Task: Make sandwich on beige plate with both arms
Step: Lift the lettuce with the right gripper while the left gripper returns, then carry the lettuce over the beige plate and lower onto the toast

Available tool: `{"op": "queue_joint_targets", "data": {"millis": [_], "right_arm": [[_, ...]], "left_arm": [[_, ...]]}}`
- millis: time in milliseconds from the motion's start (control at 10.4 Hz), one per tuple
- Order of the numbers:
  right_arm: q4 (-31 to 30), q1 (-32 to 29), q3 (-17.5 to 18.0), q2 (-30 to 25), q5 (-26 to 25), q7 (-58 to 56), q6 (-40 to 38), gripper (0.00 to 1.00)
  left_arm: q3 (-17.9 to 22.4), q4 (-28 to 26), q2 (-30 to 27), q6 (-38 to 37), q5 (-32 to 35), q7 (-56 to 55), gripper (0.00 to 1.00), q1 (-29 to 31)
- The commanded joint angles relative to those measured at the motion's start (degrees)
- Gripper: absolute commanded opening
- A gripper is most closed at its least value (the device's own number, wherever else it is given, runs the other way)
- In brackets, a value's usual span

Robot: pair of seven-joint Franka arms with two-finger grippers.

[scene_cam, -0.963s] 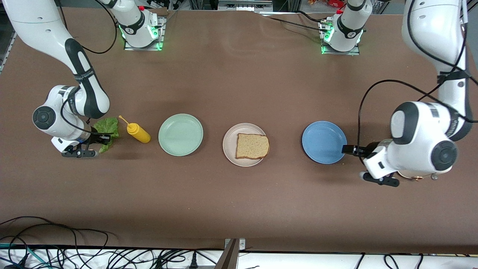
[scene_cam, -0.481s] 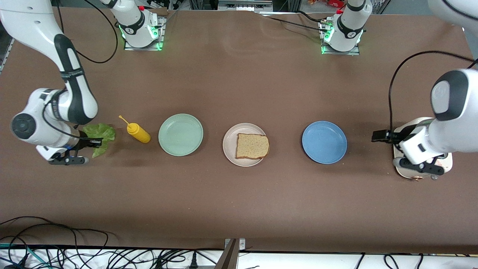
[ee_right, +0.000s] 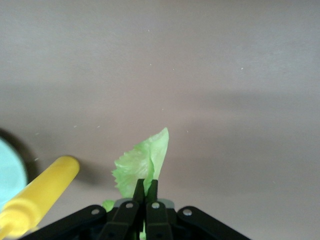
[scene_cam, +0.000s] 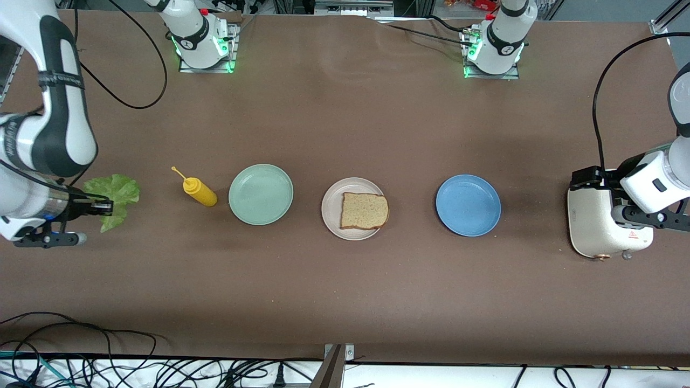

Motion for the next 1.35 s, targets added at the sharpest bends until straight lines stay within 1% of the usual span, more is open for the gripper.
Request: {"op": "queue_joint_targets", "data": {"millis": [0,96,289,385,481,674,866,963,1059,1155,1251], "right_arm": [[6.75,1.63,0.31,0.19,1.26,3.44,-7.57,0.00],[7.02,3.38,0.31,0.10,3.01,8.17,-8.90,0.00],[7.20,8.12,0.23,0.19,7.83,21.86,-9.00,0.00],[7.20,9.97,0.23,0.36,12.12,29.68,-9.00,0.00],[7.29,12.34,0.23,0.62,13.91,35.24,-8.74,0.00],[7.29,17.78,0.23,0.80,14.10,48.93,-7.69,0.00],[7.29,24.81,0.23,2.81,14.10,63.60,0.19,0.00],[7.29,26.84,0.23,4.30,14.27,71.42,3.36,0.00],[7.29,29.13,0.40,5.28,15.49,77.25,7.66,0.00],[7.29,30.02,0.58,6.68,18.29,84.18,12.40,0.00],[7.29,31.51,0.58,8.00,19.54,90.16,16.80,0.00]], "left_arm": [[-0.51,-0.99,-0.28,-0.17,2.06,1.00,1.00,0.35],[-0.51,-0.99,-0.11,-0.17,2.06,1.00,1.00,0.44],[-0.51,-1.34,-0.02,-0.17,2.06,1.00,1.00,0.44],[-0.51,-1.34,-0.02,-0.17,2.06,1.00,1.00,0.44],[-0.60,-1.34,-0.02,-0.17,2.06,1.00,1.00,0.44],[-0.60,-1.34,0.07,-0.17,2.06,1.00,1.00,0.44],[-0.60,-1.52,0.07,-0.17,2.06,1.00,1.00,0.44],[-0.60,-1.43,0.07,-0.17,2.06,1.00,1.00,0.35],[-0.60,-1.52,0.07,-0.17,2.06,0.91,1.00,0.44],[-0.60,-1.52,0.07,-0.17,2.06,0.91,1.00,0.35],[-0.60,-1.52,0.07,-0.17,1.97,0.91,1.00,0.44]]}}
